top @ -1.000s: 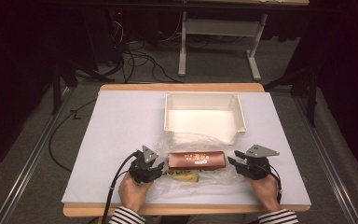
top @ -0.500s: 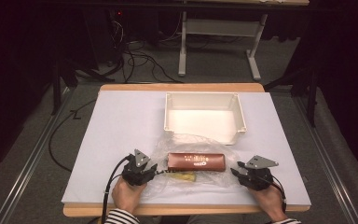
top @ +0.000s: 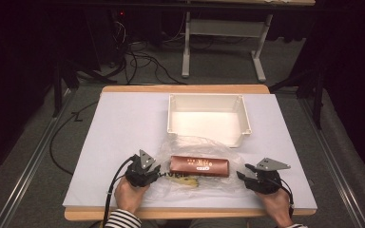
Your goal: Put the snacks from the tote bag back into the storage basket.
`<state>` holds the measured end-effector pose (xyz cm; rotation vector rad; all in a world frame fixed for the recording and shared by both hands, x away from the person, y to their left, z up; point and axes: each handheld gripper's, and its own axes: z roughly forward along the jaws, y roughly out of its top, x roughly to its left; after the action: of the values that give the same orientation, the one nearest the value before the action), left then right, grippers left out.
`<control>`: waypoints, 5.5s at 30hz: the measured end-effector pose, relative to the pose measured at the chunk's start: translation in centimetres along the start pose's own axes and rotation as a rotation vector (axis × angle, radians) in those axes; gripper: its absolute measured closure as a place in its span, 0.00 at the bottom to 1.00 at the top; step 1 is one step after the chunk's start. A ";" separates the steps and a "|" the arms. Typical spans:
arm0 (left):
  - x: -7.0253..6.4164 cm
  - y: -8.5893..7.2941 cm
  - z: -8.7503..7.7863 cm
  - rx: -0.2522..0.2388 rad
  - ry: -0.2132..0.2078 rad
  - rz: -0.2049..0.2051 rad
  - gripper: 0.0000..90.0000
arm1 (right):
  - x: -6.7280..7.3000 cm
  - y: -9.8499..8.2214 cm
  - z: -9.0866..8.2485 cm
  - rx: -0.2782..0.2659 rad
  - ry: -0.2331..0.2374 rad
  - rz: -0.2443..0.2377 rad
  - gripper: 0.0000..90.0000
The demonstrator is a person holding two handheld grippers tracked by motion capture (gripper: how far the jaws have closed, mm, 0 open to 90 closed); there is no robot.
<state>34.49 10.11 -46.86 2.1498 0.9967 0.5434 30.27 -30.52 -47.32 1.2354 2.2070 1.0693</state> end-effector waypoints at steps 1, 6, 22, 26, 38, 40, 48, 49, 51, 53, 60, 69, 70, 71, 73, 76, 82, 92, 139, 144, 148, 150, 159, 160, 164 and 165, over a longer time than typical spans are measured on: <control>0.0 0.2 -0.4 -0.021 -0.012 -0.004 0.59 | -0.2 0.3 -0.2 -0.038 0.023 0.036 0.55; 0.6 0.6 -1.2 -0.119 -0.071 -0.064 0.56 | -0.1 2.4 0.0 -0.112 0.046 0.037 0.50; 2.1 0.9 0.6 -0.192 0.024 -0.144 0.50 | 0.0 4.8 0.6 -0.201 0.072 -0.036 0.54; 2.3 0.6 1.6 -0.181 0.032 -0.165 0.50 | 0.3 4.9 1.0 -0.201 0.093 -0.033 0.54; 2.7 -0.1 2.3 -0.158 0.007 -0.212 0.51 | 2.1 7.3 1.5 -0.111 0.222 -0.122 0.50; 2.6 -0.2 2.4 -0.157 0.011 -0.209 0.51 | 2.4 7.6 1.6 -0.108 0.246 -0.138 0.48; 2.6 -0.2 2.4 -0.157 0.004 -0.205 0.50 | 2.6 7.8 2.5 -0.063 0.276 -0.162 0.41; 2.6 -0.1 2.3 -0.153 0.004 -0.204 0.50 | 2.6 7.8 2.5 -0.060 0.276 -0.164 0.40; 2.6 -0.1 2.4 -0.152 0.004 -0.204 0.49 | 2.6 7.7 2.8 -0.049 0.278 -0.166 0.40; 2.6 -0.1 2.5 -0.146 0.002 -0.202 0.49 | 2.7 7.6 3.1 -0.035 0.278 -0.181 0.39; 2.7 0.0 2.6 -0.132 -0.006 -0.201 0.48 | 3.1 7.6 3.6 0.008 0.275 -0.205 0.39; 2.7 0.0 2.7 -0.122 -0.013 -0.205 0.46 | 3.3 7.6 4.1 0.023 0.283 -0.213 0.38; 2.7 0.0 2.7 -0.121 -0.014 -0.207 0.46 | 3.2 7.6 4.2 0.024 0.285 -0.215 0.38; 2.7 0.0 2.7 -0.121 -0.014 -0.208 0.46 | 3.2 7.6 4.2 0.026 0.291 -0.214 0.38; 2.8 0.0 2.7 -0.118 -0.014 -0.209 0.46 | 3.2 7.6 4.2 0.031 0.295 -0.210 0.38; 2.8 0.0 2.7 -0.114 -0.015 -0.215 0.45 | 3.1 7.6 4.2 0.033 0.301 -0.208 0.38; 2.9 0.0 2.8 -0.112 -0.017 -0.217 0.45 | 3.7 7.6 4.2 0.035 0.330 -0.228 0.38; 2.9 0.0 2.8 -0.108 -0.018 -0.224 0.44 | 3.2 7.4 4.5 0.049 0.369 -0.193 0.35; 2.9 0.1 2.9 -0.102 -0.017 -0.224 0.44 | 5.4 5.7 5.0 0.141 0.376 -0.379 0.41; 2.9 0.1 2.9 -0.103 -0.017 -0.222 0.44 | 5.7 5.6 4.6 0.132 0.379 -0.395 0.42; 2.8 0.1 2.8 -0.106 -0.018 -0.214 0.44 | 5.8 5.6 4.3 0.126 0.393 -0.397 0.42; 2.8 0.1 2.8 -0.110 -0.019 -0.211 0.44 | 5.9 5.6 4.1 0.122 0.393 -0.399 0.43; 2.6 0.1 2.8 -0.109 -0.018 -0.196 0.44 | 6.1 5.8 3.2 0.101 0.392 -0.403 0.43; 2.6 0.1 2.8 -0.108 -0.017 -0.195 0.44 | 6.1 5.9 3.2 0.095 0.395 -0.401 0.43; 2.6 0.1 2.8 -0.103 -0.014 -0.186 0.44 | 6.1 6.3 2.8 0.079 0.403 -0.383 0.43; 2.6 0.1 2.8 -0.102 -0.014 -0.186 0.44 | 6.1 6.4 2.7 0.078 0.405 -0.388 0.43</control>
<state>37.88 10.88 -48.46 1.9448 1.1232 0.4775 32.26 -22.19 -43.94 0.6076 2.6659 1.1514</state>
